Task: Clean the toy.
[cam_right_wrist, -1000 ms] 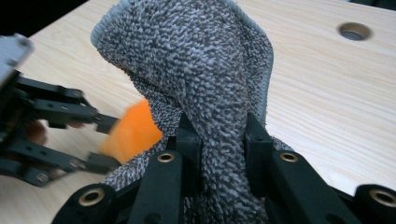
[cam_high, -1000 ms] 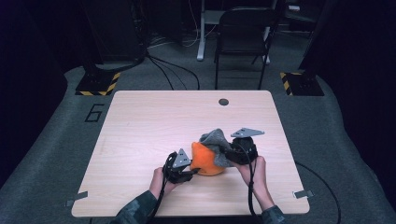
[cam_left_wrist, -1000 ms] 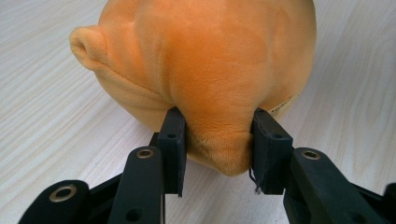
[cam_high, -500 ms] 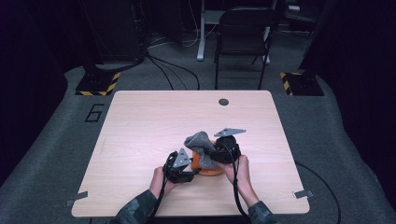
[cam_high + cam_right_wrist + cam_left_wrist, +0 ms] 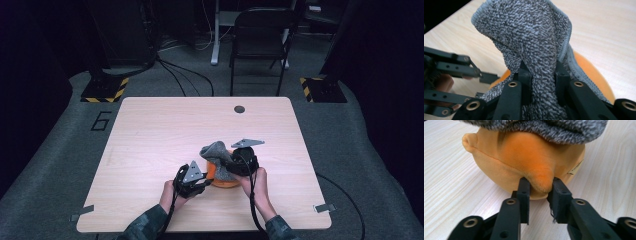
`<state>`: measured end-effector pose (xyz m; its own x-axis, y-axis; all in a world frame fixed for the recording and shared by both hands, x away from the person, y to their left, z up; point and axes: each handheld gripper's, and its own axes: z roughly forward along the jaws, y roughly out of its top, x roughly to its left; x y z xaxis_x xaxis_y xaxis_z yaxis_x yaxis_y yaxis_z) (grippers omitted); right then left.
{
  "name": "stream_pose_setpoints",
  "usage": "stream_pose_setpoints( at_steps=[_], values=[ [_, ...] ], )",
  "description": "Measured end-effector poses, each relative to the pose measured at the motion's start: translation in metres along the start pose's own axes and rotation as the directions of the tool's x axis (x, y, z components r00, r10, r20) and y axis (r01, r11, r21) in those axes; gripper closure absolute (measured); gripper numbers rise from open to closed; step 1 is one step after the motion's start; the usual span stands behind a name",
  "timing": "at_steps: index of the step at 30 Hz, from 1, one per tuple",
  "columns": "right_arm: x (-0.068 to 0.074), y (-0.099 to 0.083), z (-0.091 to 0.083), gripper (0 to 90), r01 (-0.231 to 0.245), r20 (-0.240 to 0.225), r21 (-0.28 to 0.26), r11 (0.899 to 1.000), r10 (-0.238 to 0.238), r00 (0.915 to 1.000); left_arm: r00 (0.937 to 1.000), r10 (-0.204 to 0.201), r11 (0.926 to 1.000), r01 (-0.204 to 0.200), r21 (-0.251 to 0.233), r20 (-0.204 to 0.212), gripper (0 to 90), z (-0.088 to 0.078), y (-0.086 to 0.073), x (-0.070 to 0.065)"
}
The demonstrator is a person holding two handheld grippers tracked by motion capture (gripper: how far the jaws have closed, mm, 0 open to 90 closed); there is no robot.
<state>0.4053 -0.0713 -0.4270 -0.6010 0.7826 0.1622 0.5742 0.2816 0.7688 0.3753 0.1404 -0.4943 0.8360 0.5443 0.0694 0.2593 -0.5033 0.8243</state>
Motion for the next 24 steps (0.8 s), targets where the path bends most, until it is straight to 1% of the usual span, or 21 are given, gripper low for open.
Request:
stream_pose_setpoints(
  at_steps=[1, 2, 3, 4, 6, 9, 11, 14, 15, 16, 18, 22, 24],
  values=[
    [0.003, 0.001, -0.003, 73.5, 0.019, 0.005, -0.033, 0.999, -0.019, 0.9998, 1.0000, -0.002, 1.0000, 0.002, -0.003, -0.001, 75.2, 0.000, 0.000, 0.000],
    [0.006, 0.003, -0.006, 73.5, 0.024, 0.009, -0.050, 0.998, -0.024, 0.9997, 1.0000, -0.009, 1.0000, 0.009, -0.004, 0.002, 75.6, 0.000, 0.000, 0.000],
    [0.009, 0.003, -0.007, 73.5, 0.026, 0.003, -0.065, 0.998, -0.026, 0.9997, 0.9999, -0.012, 0.9999, 0.012, -0.004, 0.000, 76.0, 0.000, 0.000, 0.000],
    [0.012, 0.004, -0.006, 73.5, 0.037, 0.000, -0.061, 0.997, -0.037, 0.9993, 0.9999, -0.012, 0.9999, 0.012, -0.004, -0.001, 76.3, 0.000, 0.000, 0.000],
    [0.016, 0.001, 0.002, 73.3, 0.047, -0.005, -0.029, 0.998, -0.048, 0.9989, 0.9997, -0.024, 0.9997, 0.024, -0.001, -0.003, 76.4, 0.001, 0.000, 0.000],
    [0.018, -0.004, 0.013, 73.2, 0.081, 0.025, -0.004, 0.997, -0.081, 0.9964, 0.9995, -0.030, 0.9996, 0.030, 0.003, -0.009, 76.9, 0.001, 0.000, -0.001],
    [0.018, -0.003, 0.013, 73.2, 0.102, 0.052, 0.003, 0.995, -0.102, 0.9934, 0.9996, -0.026, 0.9997, 0.026, 0.001, -0.014, 77.7, 0.001, 0.000, -0.002],
    [0.017, -0.003, 0.010, 73.0, 0.121, 0.067, 0.006, 0.993, -0.121, 0.9903, 0.9996, -0.025, 0.9997, 0.024, -0.003, -0.016, 78.2, 0.001, 0.001, -0.003],
    [0.017, -0.004, 0.008, 73.0, 0.109, 0.067, 0.009, 0.994, -0.109, 0.9917, 0.9996, -0.023, 0.9997, 0.023, 0.000, -0.017, 78.4, 0.001, 0.001, -0.004],
    [0.015, -0.004, 0.007, 72.9, 0.113, 0.058, 0.009, 0.994, -0.114, 0.9918, 0.9996, -0.021, 0.9998, 0.021, -0.001, -0.016, 78.4, 0.001, 0.001, -0.004],
    [0.013, -0.004, 0.005, 72.8, 0.105, 0.061, 0.005, 0.994, -0.105, 0.9926, 0.9997, -0.019, 0.9998, 0.019, -0.001, -0.014, 78.4, 0.001, 0.001, -0.004],
    [0.009, -0.006, -0.001, 72.4, 0.103, 0.065, 0.014, 0.995, -0.103, 0.9925, 0.9997, -0.019, 0.9998, 0.019, 0.000, -0.016, 78.2, 0.001, 0.002, -0.005],
    [0.004, -0.006, -0.004, 72.2, 0.100, 0.066, 0.013, 0.995, -0.101, 0.9927, 0.9997, -0.018, 0.9998, 0.018, 0.002, -0.016, 78.2, 0.001, 0.002, -0.005]
  ],
)
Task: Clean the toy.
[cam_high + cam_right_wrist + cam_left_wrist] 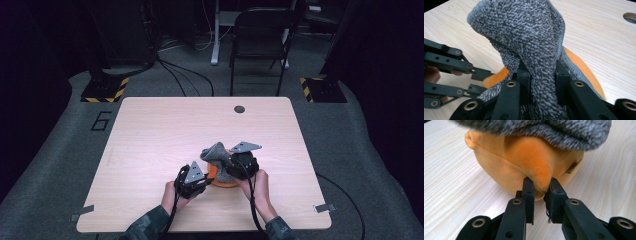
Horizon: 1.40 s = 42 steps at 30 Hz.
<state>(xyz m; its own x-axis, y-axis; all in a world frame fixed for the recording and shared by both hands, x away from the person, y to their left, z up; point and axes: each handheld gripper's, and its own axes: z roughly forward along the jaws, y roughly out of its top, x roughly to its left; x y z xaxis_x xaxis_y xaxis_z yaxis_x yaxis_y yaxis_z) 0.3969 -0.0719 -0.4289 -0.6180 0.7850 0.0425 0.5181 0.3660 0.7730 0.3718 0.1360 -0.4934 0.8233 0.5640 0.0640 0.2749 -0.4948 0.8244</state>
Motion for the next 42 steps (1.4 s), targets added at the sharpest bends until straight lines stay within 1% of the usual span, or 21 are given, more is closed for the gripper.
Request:
stream_pose_setpoints(
  at_steps=[3, 7, 10, 14, 15, 19, 24, 26, 27, 31, 32, 34, 35, 36, 37, 40, 41, 42],
  values=[
    [-0.008, -0.003, -0.005, 71.8, -0.024, 0.007, 0.000, 1.000, 0.024, 0.9997, 1.0000, -0.003, 1.0000, 0.003, -0.001, 0.000, 78.2, 0.000, 0.000, 0.000],
    [-0.022, -0.010, -0.012, 71.1, -0.062, 0.028, -0.002, 0.998, 0.062, 0.9977, 0.9999, -0.009, 1.0000, 0.009, 0.002, 0.006, 78.0, 0.000, 0.000, 0.001],
    [-0.033, -0.018, -0.015, 71.0, -0.113, 0.019, -0.007, 0.994, 0.113, 0.9934, 0.9999, -0.008, 1.0000, 0.007, 0.002, 0.009, 77.9, 0.000, 0.000, 0.001],
    [-0.044, -0.026, -0.015, 71.1, -0.161, 0.001, -0.008, 0.987, 0.161, 0.9869, 0.9999, -0.004, 1.0000, 0.004, -0.002, 0.010, 77.8, 0.001, 0.000, 0.001],
    [-0.045, -0.027, -0.016, 71.0, -0.168, 0.004, -0.006, 0.986, 0.168, 0.9857, 0.9999, -0.004, 1.0000, 0.004, 0.001, 0.010, 77.7, 0.001, 0.000, 0.001],
    [-0.051, -0.027, -0.017, 70.7, -0.154, 0.031, 0.014, 0.988, 0.153, 0.9877, 0.9999, -0.008, 1.0000, 0.008, 0.001, 0.013, 77.6, 0.001, -0.001, 0.002],
    [-0.059, -0.031, -0.017, 70.1, -0.169, 0.044, 0.035, 0.985, 0.167, 0.9850, 0.9999, -0.007, 1.0000, 0.007, 0.000, 0.015, 77.5, 0.001, -0.001, 0.002],
    [-0.063, -0.032, -0.017, 69.7, -0.161, 0.053, 0.043, 0.986, 0.159, 0.9859, 0.9998, -0.007, 1.0000, 0.007, -0.001, 0.016, 77.4, 0.001, -0.001, 0.002],
    [-0.064, -0.033, -0.017, 69.7, -0.168, 0.057, 0.048, 0.985, 0.165, 0.9846, 0.9998, -0.007, 1.0000, 0.007, -0.001, 0.017, 77.4, 0.001, -0.001, 0.002],
    [-0.068, -0.036, -0.015, 69.1, -0.167, 0.071, 0.066, 0.984, 0.162, 0.9843, 0.9998, -0.005, 1.0000, 0.005, -0.002, 0.019, 77.4, 0.001, -0.001, 0.002],
    [-0.069, -0.037, -0.014, 68.8, -0.175, 0.070, 0.074, 0.982, 0.170, 0.9830, 0.9998, -0.003, 1.0000, 0.003, -0.002, 0.020, 77.4, 0.001, -0.001, 0.002],
    [-0.071, -0.038, -0.014, 68.7, -0.173, 0.075, 0.075, 0.982, 0.167, 0.9830, 0.9998, -0.004, 1.0000, 0.004, -0.002, 0.020, 77.3, 0.001, -0.001, 0.002],
    [-0.072, -0.039, -0.013, 68.7, -0.170, 0.082, 0.077, 0.982, 0.164, 0.9831, 0.9998, -0.004, 1.0000, 0.004, -0.002, 0.020, 77.3, 0.001, -0.001, 0.002],
    [-0.072, -0.039, -0.013, 68.7, -0.185, 0.093, 0.082, 0.979, 0.177, 0.9798, 0.9998, -0.005, 1.0000, 0.005, -0.002, 0.020, 77.3, 0.001, -0.001, 0.002],
    [-0.074, -0.040, -0.012, 68.8, -0.174, 0.102, 0.085, 0.981, 0.165, 0.9811, 0.9998, -0.004, 1.0000, 0.004, -0.001, 0.020, 77.3, 0.001, -0.001, 0.002],
    [-0.080, -0.045, -0.008, 69.6, -0.204, 0.129, 0.109, 0.973, 0.189, 0.9734, 0.9998, -0.005, 1.0000, 0.005, 0.000, 0.019, 77.3, 0.001, -0.001, 0.002],
    [-0.082, -0.048, -0.006, 69.9, -0.206, 0.137, 0.122, 0.971, 0.189, 0.9724, 0.9998, -0.004, 1.0000, 0.004, 0.000, 0.020, 77.3, 0.001, -0.001, 0.002],
    [-0.084, -0.050, -0.004, 70.1, -0.220, 0.146, 0.139, 0.966, 0.199, 0.9690, 0.9998, -0.006, 1.0000, 0.006, 0.000, 0.020, 77.3, 0.001, -0.002, 0.003]
  ],
)
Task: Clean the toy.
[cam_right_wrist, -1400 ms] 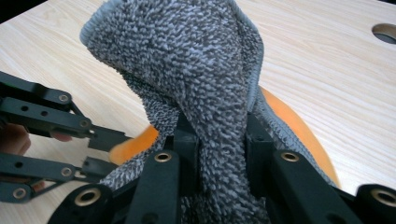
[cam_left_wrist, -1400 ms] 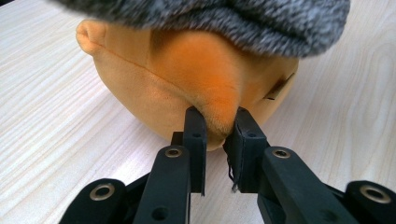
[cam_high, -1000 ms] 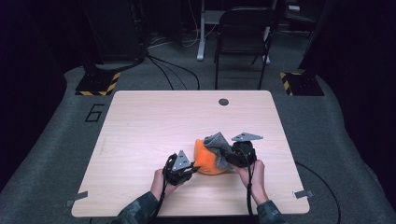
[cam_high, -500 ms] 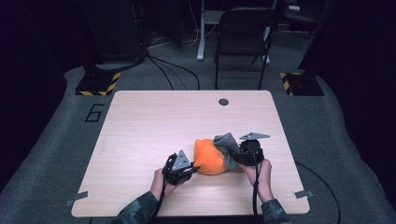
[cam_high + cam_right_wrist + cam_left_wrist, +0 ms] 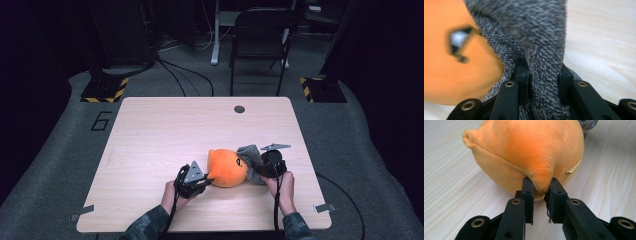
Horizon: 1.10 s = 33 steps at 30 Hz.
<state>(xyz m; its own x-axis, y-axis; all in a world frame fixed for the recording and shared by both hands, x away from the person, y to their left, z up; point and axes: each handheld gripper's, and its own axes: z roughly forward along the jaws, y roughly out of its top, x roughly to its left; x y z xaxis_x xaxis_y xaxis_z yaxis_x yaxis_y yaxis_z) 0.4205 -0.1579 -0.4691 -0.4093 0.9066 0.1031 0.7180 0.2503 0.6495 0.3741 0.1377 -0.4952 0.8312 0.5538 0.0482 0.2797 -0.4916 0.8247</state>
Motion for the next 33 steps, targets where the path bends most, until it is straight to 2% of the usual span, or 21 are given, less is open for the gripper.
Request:
stream_pose_setpoints(
  at_steps=[3, 4, 6, 9, 11, 14, 17, 18, 21, 25, 29, 33],
  values=[
    [-0.006, -0.006, 0.013, 70.7, -0.013, 0.020, 0.058, 0.998, 0.012, 0.9997, 1.0000, 0.001, 1.0000, -0.001, -0.006, 0.002, 77.2, 0.000, 0.000, 0.000],
    [-0.006, -0.007, 0.015, 70.9, -0.035, 0.024, 0.087, 0.996, 0.033, 0.9992, 1.0000, 0.004, 1.0000, -0.004, -0.008, 0.003, 77.1, 0.000, 0.000, 0.000],
    [-0.008, -0.008, 0.020, 71.4, -0.020, 0.032, 0.092, 0.996, 0.017, 0.9993, 1.0000, 0.007, 0.9999, -0.007, -0.008, 0.002, 77.1, 0.000, 0.000, 0.000],
    [-0.007, -0.007, 0.017, 71.9, -0.038, 0.046, 0.099, 0.994, 0.033, 0.9984, 1.0000, 0.006, 0.9999, -0.006, -0.009, 0.002, 77.1, 0.000, 0.000, 0.000],
    [-0.010, -0.005, 0.012, 72.2, -0.025, 0.051, 0.064, 0.998, 0.022, 0.9985, 1.0000, 0.007, 0.9999, -0.007, -0.009, 0.002, 77.1, 0.000, 0.000, 0.000],
    [-0.015, -0.001, -0.001, 72.5, -0.029, 0.055, 0.005, 1.000, 0.029, 0.9981, 0.9999, 0.012, 0.9998, -0.012, -0.013, 0.001, 77.0, 0.000, 0.000, 0.000],
    [-0.012, 0.008, -0.019, 72.6, -0.043, 0.038, -0.069, 0.997, 0.046, 0.9982, 0.9998, 0.020, 0.9996, -0.020, -0.020, 0.000, 77.0, 0.000, 0.000, -0.001],
    [-0.010, 0.011, -0.025, 72.6, -0.032, 0.026, -0.090, 0.995, 0.035, 0.9991, 0.9997, 0.023, 0.9995, -0.023, -0.021, 0.000, 77.0, 0.000, 0.001, -0.002],
    [0.004, 0.020, -0.040, 72.5, -0.004, -0.017, -0.141, 0.990, 0.002, 0.9999, 0.9996, 0.027, 0.9993, -0.027, -0.025, -0.003, 77.0, 0.000, 0.001, -0.002],
    [0.037, 0.032, -0.050, 72.3, 0.055, -0.080, -0.175, 0.983, -0.070, 0.9943, 0.9996, 0.027, 0.9993, -0.028, -0.025, -0.004, 77.0, 0.000, 0.001, -0.002],
    [0.071, 0.041, -0.049, 72.2, 0.117, -0.125, -0.192, 0.974, -0.142, 0.9819, 0.9996, 0.028, 0.9992, -0.028, -0.027, -0.001, 77.0, 0.000, 0.001, -0.003],
    [0.092, 0.045, -0.040, 71.9, 0.152, -0.149, -0.190, 0.970, -0.182, 0.9721, 0.9994, 0.034, 0.9990, -0.034, -0.028, 0.000, 77.1, 0.000, 0.002, -0.003]
  ],
)
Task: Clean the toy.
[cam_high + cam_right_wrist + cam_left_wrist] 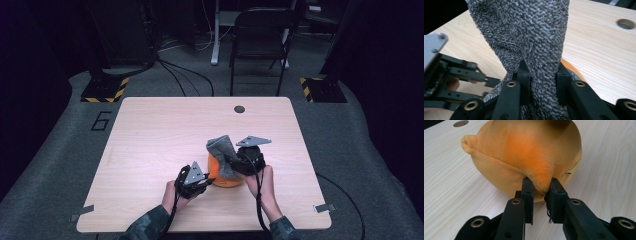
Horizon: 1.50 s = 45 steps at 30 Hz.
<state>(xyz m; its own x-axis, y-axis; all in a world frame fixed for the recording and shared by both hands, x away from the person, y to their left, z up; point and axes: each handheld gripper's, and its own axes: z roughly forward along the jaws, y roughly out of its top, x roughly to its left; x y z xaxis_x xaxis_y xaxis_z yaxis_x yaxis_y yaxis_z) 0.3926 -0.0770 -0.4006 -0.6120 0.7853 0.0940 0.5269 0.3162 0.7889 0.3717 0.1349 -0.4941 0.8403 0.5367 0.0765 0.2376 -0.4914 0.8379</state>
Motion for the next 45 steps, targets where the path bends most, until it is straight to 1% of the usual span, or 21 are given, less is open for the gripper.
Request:
stream_pose_setpoints(
  at_steps=[2, 3, 7, 9, 12, 13, 14, 15, 17, 18, 20, 21, 25, 27, 31, 33, 34, 38, 41, 44, 45],
  values=[
    [0.005, -0.001, 0.007, 71.7, 0.000, -0.018, 0.004, 1.000, 0.000, 0.9998, 1.0000, 0.008, 1.0000, -0.008, -0.002, 0.001, 77.1, 0.000, 0.000, 0.000],
    [0.006, -0.002, 0.011, 71.6, 0.011, -0.018, 0.009, 1.000, -0.011, 0.9998, 1.0000, 0.003, 1.0000, -0.003, -0.005, 0.002, 77.1, 0.000, 0.000, -0.001],
    [0.010, -0.007, 0.025, 71.5, 0.029, 0.003, 0.036, 0.999, -0.029, 0.9996, 0.9999, 0.012, 0.9999, -0.012, -0.004, -0.002, 77.1, 0.001, 0.001, -0.001],
    [0.011, -0.008, 0.028, 71.6, 0.051, 0.025, 0.039, 0.998, -0.052, 0.9983, 1.0000, 0.007, 1.0000, -0.007, -0.005, -0.001, 77.1, 0.001, 0.001, -0.001],
    [0.013, -0.008, 0.026, 71.7, 0.086, 0.058, 0.046, 0.995, -0.089, 0.9944, 0.9999, 0.013, 0.9999, -0.013, -0.005, 0.001, 77.1, 0.001, 0.001, -0.001],
    [0.012, -0.008, 0.025, 71.7, 0.090, 0.065, 0.045, 0.995, -0.093, 0.9936, 0.9999, 0.011, 0.9999, -0.011, -0.005, 0.001, 77.1, 0.001, 0.001, -0.001],
    [0.013, -0.008, 0.025, 71.6, 0.078, 0.069, 0.047, 0.996, -0.081, 0.9943, 0.9999, 0.011, 0.9999, -0.011, -0.006, 0.003, 77.1, 0.001, 0.001, -0.001],
    [0.010, -0.009, 0.024, 71.6, 0.090, 0.072, 0.046, 0.995, -0.093, 0.9931, 0.9999, 0.013, 0.9999, -0.013, -0.003, 0.003, 77.1, 0.001, 0.001, -0.001],
    [0.008, -0.009, 0.023, 71.5, 0.073, 0.079, 0.046, 0.996, -0.077, 0.9939, 0.9999, 0.015, 0.9999, -0.015, -0.001, 0.004, 77.1, 0.000, 0.001, -0.001],
    [0.005, -0.009, 0.021, 71.5, 0.083, 0.083, 0.048, 0.995, -0.087, 0.9928, 0.9999, 0.010, 0.9999, -0.010, -0.001, 0.006, 77.1, 0.000, 0.001, -0.001],
    [0.001, -0.010, 0.019, 71.4, 0.069, 0.090, 0.050, 0.996, -0.073, 0.9933, 0.9999, 0.010, 0.9999, -0.010, -0.004, 0.008, 77.1, 0.001, 0.000, -0.001],
    [-0.001, -0.011, 0.019, 71.4, 0.050, 0.094, 0.046, 0.998, -0.054, 0.9941, 0.9999, 0.010, 0.9999, -0.010, -0.004, 0.009, 77.1, 0.001, 0.001, -0.001],
    [-0.013, -0.013, 0.014, 71.3, 0.043, 0.119, 0.049, 0.998, -0.048, 0.9917, 0.9999, 0.010, 0.9999, -0.010, -0.002, 0.010, 77.1, 0.000, 0.000, -0.001],
    [-0.018, -0.015, 0.013, 71.2, 0.013, 0.126, 0.051, 0.999, -0.020, 0.9918, 0.9999, 0.010, 0.9999, -0.010, -0.003, 0.012, 77.0, 0.001, 0.000, -0.001],
    [-0.030, -0.020, 0.011, 71.1, 0.000, 0.144, 0.055, 0.998, -0.008, 0.9895, 0.9999, 0.010, 0.9999, -0.010, -0.001, 0.011, 77.0, 0.001, 0.000, -0.001],
    [-0.034, -0.023, 0.010, 71.1, -0.029, 0.152, 0.063, 0.998, 0.019, 0.9882, 0.9999, 0.012, 0.9999, -0.012, 0.002, 0.010, 77.1, 0.000, 0.000, -0.001],
    [-0.036, -0.024, 0.010, 71.1, -0.025, 0.161, 0.063, 0.998, 0.015, 0.9869, 0.9999, 0.010, 0.9999, -0.010, 0.000, 0.012, 77.0, 0.001, 0.000, -0.001],
    [-0.046, -0.028, 0.010, 71.2, -0.059, 0.186, 0.078, 0.995, 0.043, 0.9816, 0.9999, 0.010, 1.0000, -0.010, 0.001, 0.013, 77.1, 0.001, 0.000, -0.001],
    [-0.056, -0.033, 0.011, 71.2, -0.075, 0.194, 0.091, 0.993, 0.056, 0.9793, 0.9999, 0.009, 1.0000, -0.009, 0.001, 0.013, 77.0, 0.001, 0.000, -0.001],
    [-0.063, -0.037, 0.012, 71.2, -0.108, 0.212, 0.105, 0.989, 0.084, 0.9737, 0.9999, 0.010, 1.0000, -0.010, 0.001, 0.013, 77.0, 0.001, 0.000, -0.001],
    [-0.064, -0.039, 0.013, 71.2, -0.120, 0.208, 0.112, 0.987, 0.095, 0.9735, 0.9999, 0.010, 1.0000, -0.010, 0.001, 0.014, 77.0, 0.001, 0.000, -0.001]
  ],
)
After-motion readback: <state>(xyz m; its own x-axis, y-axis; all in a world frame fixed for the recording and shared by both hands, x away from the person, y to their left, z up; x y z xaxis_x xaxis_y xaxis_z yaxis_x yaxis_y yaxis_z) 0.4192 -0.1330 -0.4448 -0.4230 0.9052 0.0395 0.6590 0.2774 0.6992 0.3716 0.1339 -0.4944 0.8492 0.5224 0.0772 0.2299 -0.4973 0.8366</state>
